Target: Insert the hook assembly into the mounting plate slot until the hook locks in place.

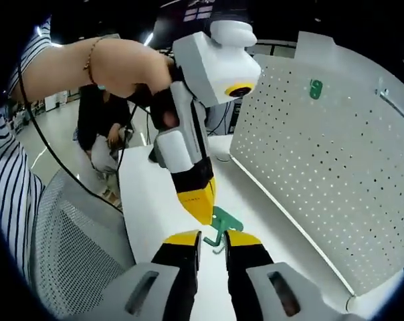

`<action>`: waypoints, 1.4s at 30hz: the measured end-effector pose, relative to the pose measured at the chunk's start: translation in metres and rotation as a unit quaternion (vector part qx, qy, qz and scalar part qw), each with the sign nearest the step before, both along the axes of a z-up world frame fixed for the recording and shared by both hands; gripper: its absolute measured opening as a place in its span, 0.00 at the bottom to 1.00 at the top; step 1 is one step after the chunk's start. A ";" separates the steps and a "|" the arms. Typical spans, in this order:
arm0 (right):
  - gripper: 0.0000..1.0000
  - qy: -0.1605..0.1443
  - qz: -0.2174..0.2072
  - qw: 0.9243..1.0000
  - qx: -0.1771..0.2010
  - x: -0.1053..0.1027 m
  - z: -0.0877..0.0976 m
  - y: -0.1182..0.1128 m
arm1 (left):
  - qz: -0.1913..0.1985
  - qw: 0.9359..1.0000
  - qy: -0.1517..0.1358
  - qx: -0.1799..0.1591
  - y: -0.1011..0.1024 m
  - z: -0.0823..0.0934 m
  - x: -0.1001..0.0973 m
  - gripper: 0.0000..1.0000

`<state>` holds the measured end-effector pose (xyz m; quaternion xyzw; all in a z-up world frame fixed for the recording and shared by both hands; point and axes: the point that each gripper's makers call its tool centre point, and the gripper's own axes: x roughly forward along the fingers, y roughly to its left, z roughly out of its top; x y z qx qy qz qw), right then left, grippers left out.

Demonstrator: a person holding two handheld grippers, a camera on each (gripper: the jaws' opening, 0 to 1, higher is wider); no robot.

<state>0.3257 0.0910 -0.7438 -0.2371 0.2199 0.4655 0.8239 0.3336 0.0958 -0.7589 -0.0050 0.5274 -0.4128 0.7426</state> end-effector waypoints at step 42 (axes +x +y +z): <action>0.00 0.059 -0.091 0.990 0.087 0.010 0.011 -0.013 | 0.082 0.987 0.030 -0.134 0.000 0.009 0.003 0.25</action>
